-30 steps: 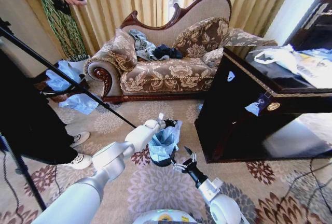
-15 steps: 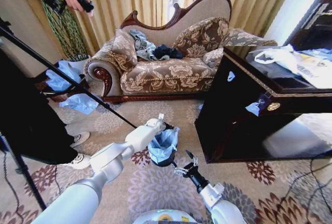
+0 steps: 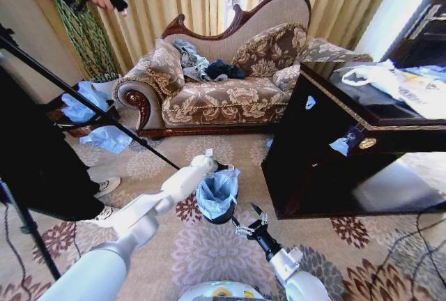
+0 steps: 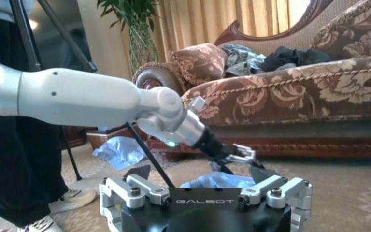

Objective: Place a garbage bag over the trash bin.

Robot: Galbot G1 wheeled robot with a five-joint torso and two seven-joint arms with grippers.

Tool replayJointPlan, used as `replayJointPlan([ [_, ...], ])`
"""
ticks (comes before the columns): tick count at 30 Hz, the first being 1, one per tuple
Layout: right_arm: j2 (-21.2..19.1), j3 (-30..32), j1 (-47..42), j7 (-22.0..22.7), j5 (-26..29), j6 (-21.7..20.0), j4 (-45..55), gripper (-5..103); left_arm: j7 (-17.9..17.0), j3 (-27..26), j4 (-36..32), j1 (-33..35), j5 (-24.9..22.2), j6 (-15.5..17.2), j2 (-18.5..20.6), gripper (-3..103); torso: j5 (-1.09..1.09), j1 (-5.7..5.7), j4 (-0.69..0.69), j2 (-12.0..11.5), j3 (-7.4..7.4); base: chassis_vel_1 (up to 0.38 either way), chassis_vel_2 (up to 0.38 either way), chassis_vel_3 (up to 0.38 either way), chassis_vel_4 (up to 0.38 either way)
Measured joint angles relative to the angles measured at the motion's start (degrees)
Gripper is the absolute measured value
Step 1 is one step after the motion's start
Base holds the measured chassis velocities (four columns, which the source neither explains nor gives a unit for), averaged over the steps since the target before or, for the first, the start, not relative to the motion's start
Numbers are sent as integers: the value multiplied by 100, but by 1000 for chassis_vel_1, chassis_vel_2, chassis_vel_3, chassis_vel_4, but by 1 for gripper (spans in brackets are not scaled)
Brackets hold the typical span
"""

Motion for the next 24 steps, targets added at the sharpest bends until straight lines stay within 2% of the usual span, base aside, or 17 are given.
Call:
replayJointPlan([
  [3, 11, -12, -15, 0, -21, 0, -2, 100, 176, 0, -62, 22, 181, -128, 44, 100, 0, 0, 0, 0, 0, 0, 0, 0, 0],
  [6, 26, -12, -54, 43, -80, 0, -13, 100, 494, -190, -69, 60, 690, -367, -21, 100, 0, 0, -3, 0, 0, 0, 0, 0, 0],
  [7, 32, 5, -65, 197, -181, -10, -20, 100, 596, -272, -201, 92, 874, -468, 23, 100, 0, 0, -4, 0, 0, 0, 0, 0, 0],
  [8, 32, 5, -65, 197, -181, -10, -20, 100, 596, -272, -201, 92, 874, -468, 23, 100, 0, 0, -4, 0, 0, 0, 0, 0, 0],
  [9, 44, 23, -62, 435, -320, -105, -22, 100, 679, -332, -469, 137, 1048, -569, 141, 100, 0, 0, -4, 0, 0, 0, 0, 0, 0],
  [10, 56, 12, -14, 879, -447, -387, -14, 100, 752, -358, -931, 223, 1275, -682, 381, 100, -1, 0, -6, 0, 0, 0, 0, 0, 0],
  [11, 56, 12, -14, 879, -447, -387, -14, 100, 752, -358, -931, 223, 1275, -682, 381, 100, -1, 0, -6, 0, 0, 0, 0, 0, 0],
  [14, 53, -62, 216, 1670, -345, -1306, 73, 100, 866, -465, -2098, 515, 1833, -811, 1116, 100, 1, 0, -3, 0, 0, 0, 0, 0, 0],
  [15, 53, -62, 216, 1670, -345, -1306, 73, 100, 866, -465, -2098, 515, 1833, -811, 1116, 100, 1, 0, -3, 0, 0, 0, 0, 0, 0],
  [17, 1, -60, 415, 2042, -213, -1910, 109, 100, 898, -941, -3256, 1085, 2368, -898, 2063, 100, -1, 0, -1, 0, 0, 0, 0, 0, 0],
  [18, -12, -62, 452, 2137, -164, -2022, 109, 100, 921, -1186, -3650, 1350, 2536, -963, 2377, 100, 3, 0, 3, 0, 0, 0, 0, 0, 0],
  [19, -12, -62, 452, 2137, -164, -2022, 109, 100, 921, -1186, -3650, 1350, 2536, -963, 2377, 100, 3, 0, 3, 0, 0, 0, 0, 0, 0],
  [20, -11, -94, 507, 2271, -86, -2160, 96, 100, 961, -1487, -4186, 1720, 2667, -1090, 2756, 100, -4, 0, 1, 0, 0, 0, 0, 0, 0],
  [21, -5, -118, 528, 2326, -64, -2206, 71, 100, 962, -1639, -4432, 1920, 2697, -1144, 2950, 100, -5, 0, 2, 0, -1, 0, 0, 0, 0],
  [22, 29, -163, 556, 2411, -55, -2251, 27, 100, 972, -1873, -4847, 2304, 2701, -1273, 3249, 100, 3, -1, 3, 0, -1, 0, 0, 0, 0],
  [23, 29, -163, 556, 2411, -55, -2251, 27, 100, 972, -1873, -4847, 2304, 2701, -1273, 3249, 100, 3, -1, 3, 0, -1, 0, 0, 0, 0],
  [24, 72, -229, 604, 2523, -56, -2304, -9, 100, 1034, -2098, -5261, 2706, 2704, -1421, 3424, 100, 1, -1, 2, 0, -1, 0, 0, 0, 0],
])
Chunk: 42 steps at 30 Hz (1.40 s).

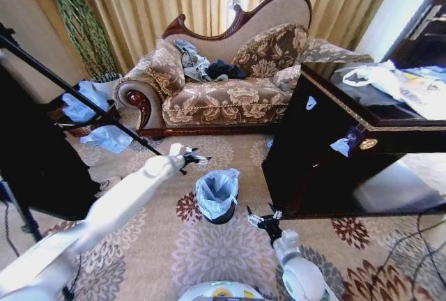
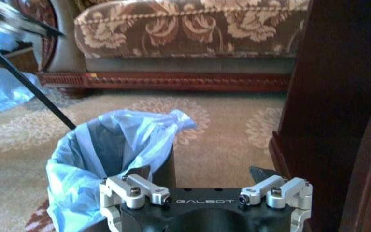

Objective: Place a garbage bag over the trash bin.

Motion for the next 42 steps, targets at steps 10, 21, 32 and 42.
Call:
replayJointPlan([
  [10, 596, -424, 356, 889, -178, -454, -57, 100, -77, -472, -599, 1350, 153, -202, -119, 99, -2, 0, -6, 0, 1, 0, 0, 0, 0],
  [21, 1393, -1057, 1290, 1704, -138, -950, -807, 100, -78, -1006, -557, 1905, 388, -462, -92, 99, 0, 0, -4, 0, 1, 0, 0, 0, 0],
  [32, 1698, -1438, 2001, 2199, -441, -1047, -1591, 100, -187, -1374, -432, 2063, 245, -579, -94, 99, -2, 1, -4, 0, 1, 0, 0, 0, 0],
  [42, 2098, -1603, 2240, 2735, -1065, -714, -2405, 100, -220, -1560, -275, 2096, 114, -643, -106, 99, -6, 1, -2, 0, 1, 0, 0, 0, 0],
])
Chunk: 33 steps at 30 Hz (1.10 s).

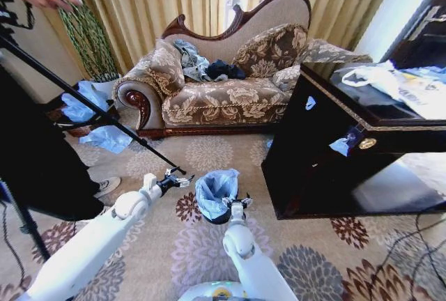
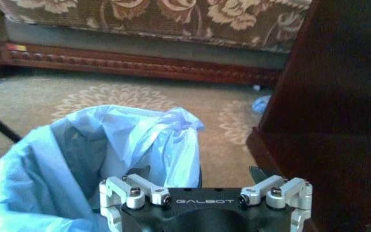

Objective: Place a garbage bag over the trash bin.

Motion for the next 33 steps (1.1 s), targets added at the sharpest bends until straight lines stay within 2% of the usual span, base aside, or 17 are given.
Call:
replayJointPlan([
  [3, 51, -8, 22, 133, -140, 37, -129, 100, -2, -50, 6, 23, -63, -10, 0, 99, -11, 0, 0, 0, 0, 0, 0, 0, 0],
  [9, 68, -2, -51, 215, -245, -34, -91, 100, -6, -66, 63, -3, -158, -20, -5, 99, -11, 0, 6, 0, 0, 0, 0, 0, 0],
  [16, 67, -101, -49, 96, -222, -82, 5, 100, -22, -6, 120, -119, -262, -24, -1, 99, -13, 0, 0, 0, 0, 0, 0, 0, 0],
  [17, 67, -132, 64, 49, -207, -56, -94, 100, -20, -6, 123, -126, -273, -25, 18, 99, -13, 0, -9, 0, -1, 0, 0, 0, 0],
  [18, 62, -258, 179, -13, -178, -48, -161, 100, -19, -8, 124, -125, -286, -25, 36, 99, -1, 0, -13, -1, 0, 0, 0, 0, 0],
  [19, 4, -375, 359, -165, -149, -23, -179, 100, -12, -14, 123, -117, -304, -26, 70, 99, 59, 1, -10, 0, 0, 0, 0, 0, 0],
  [20, -139, -388, 502, -289, -124, -14, -184, 100, -10, -56, 118, -108, -313, -29, 108, 99, 64, 0, -5, 0, 0, 0, 0, 0, 0],
  [21, -139, -388, 502, -289, -124, -14, -184, 100, -10, -56, 118, -108, -313, -29, 108, 99, 64, 0, -5, 0, 0, 0, 0, 0, 0],
  [22, -341, -389, 690, -499, -50, -11, -136, 100, -6, -80, 115, -83, -325, -34, 126, 99, 36, 1, -1, 0, -1, 0, 0, 0, 0],
  [23, -645, -435, 898, -842, 147, 15, -37, 100, 5, -84, 115, -59, -342, -33, 122, 99, 15, 1, -5, -1, 1, 0, 0, 0, 0],
  [24, -645, -435, 898, -842, 147, 15, -37, 100, 5, -84, 115, -59, -342, -33, 122, 99, 15, 1, -5, -1, 1, 0, 0, 0, 0],
  [26, -1150, -514, 1156, -1427, 520, 285, 52, 100, 2, -111, 112, -59, -346, -34, 97, 99, 24, 1, -4, 0, 0, 0, 0, 0, 0],
  [27, -1150, -514, 1156, -1427, 520, 285, 52, 100, 2, -111, 112, -59, -346, -34, 97, 99, 24, 1, -4, 0, 0, 0, 0, 0, 0],
  [28, -1349, -545, 1217, -1692, 651, 428, 87, 100, 3, -109, 110, -57, -347, -33, 77, 99, 7, 1, -5, 0, 0, 0, 0, 0, 0],
  [30, -1674, -730, 1209, -2233, 959, 627, 309, 100, 2, -108, 112, -74, -353, -30, 61, 99, 17, 1, -3, 0, 0, 0, 0, 0, 0],
  [31, -1674, -730, 1209, -2233, 959, 627, 309, 100, 2, -108, 112, -74, -353, -30, 61, 99, 17, 1, -3, 0, 0, 0, 0, 0, 0],
  [33, -1985, -974, 1128, -2576, 962, 553, 531, 100, 0, -111, 128, -79, -357, -27, 55, 99, 6, 1, -2, 0, 0, 0, 0, 0, 0],
])
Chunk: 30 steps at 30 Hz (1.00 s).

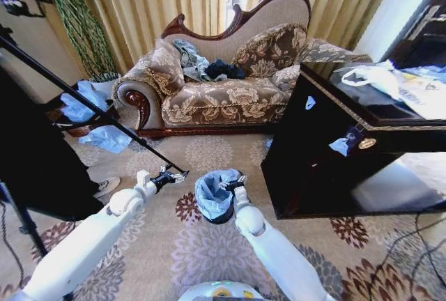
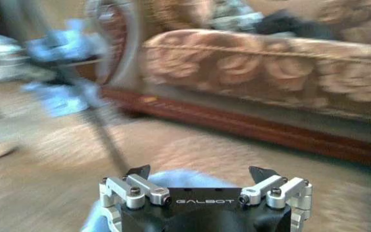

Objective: Place a garbage bag over the trash bin.

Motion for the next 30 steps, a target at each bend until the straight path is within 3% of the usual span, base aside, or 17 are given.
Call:
replayJointPlan([
  [3, -56, -130, -14, 246, -81, -311, 105, 100, 0, -18, 7, -1, -2, 0, -2, 99, 3, 0, 0, 0, 0, 0, 0, 0, 0],
  [6, 10, -435, 111, 1234, 269, -1349, 345, 100, 0, -76, 46, 5, -3, -2, -31, 99, 3, -1, 0, 0, 0, 0, 0, 0, 0],
  [9, -64, -601, 484, 1311, 440, -1630, 263, 100, 2, -208, 19, 105, -2, -13, -87, 99, 0, -1, 2, 0, 0, 0, 0, 0, 0],
  [13, -285, -735, 828, 841, 503, -1480, 168, 100, 19, -299, -38, 231, 10, -45, -131, 99, -1, -1, 2, 0, 0, 0, 0, 0, 0],
  [16, -637, -1063, 1255, -120, 514, -761, 23, 100, 57, -412, -77, 384, 32, -103, -157, 99, -1, -1, 1, 0, 0, 0, 0, 0, 0],
  [20, -870, -1389, 1540, -512, 754, -492, 16, 100, 104, -503, -80, 453, 34, -138, -149, 99, -1, -1, 1, 0, 0, 0, 0, 0, 0],
  [23, -919, -1784, 2025, -775, 1202, -65, -321, 100, 140, -649, -55, 529, 23, -181, -166, 99, 0, -1, -1, 0, 0, 0, 0, 0, 0],
  [28, -571, -2032, 2637, -174, 1614, -95, -796, 100, 137, -781, -69, 669, 5, -193, -256, 99, 1, 0, 0, 0, 0, 0, 0, 0, 0],
  [30, -281, -2228, 3325, 424, 1972, -224, -1164, 100, 136, -931, -134, 866, 6, -223, -356, 99, -4, 0, 3, 0, 0, 0, 0, 0, 0],
])
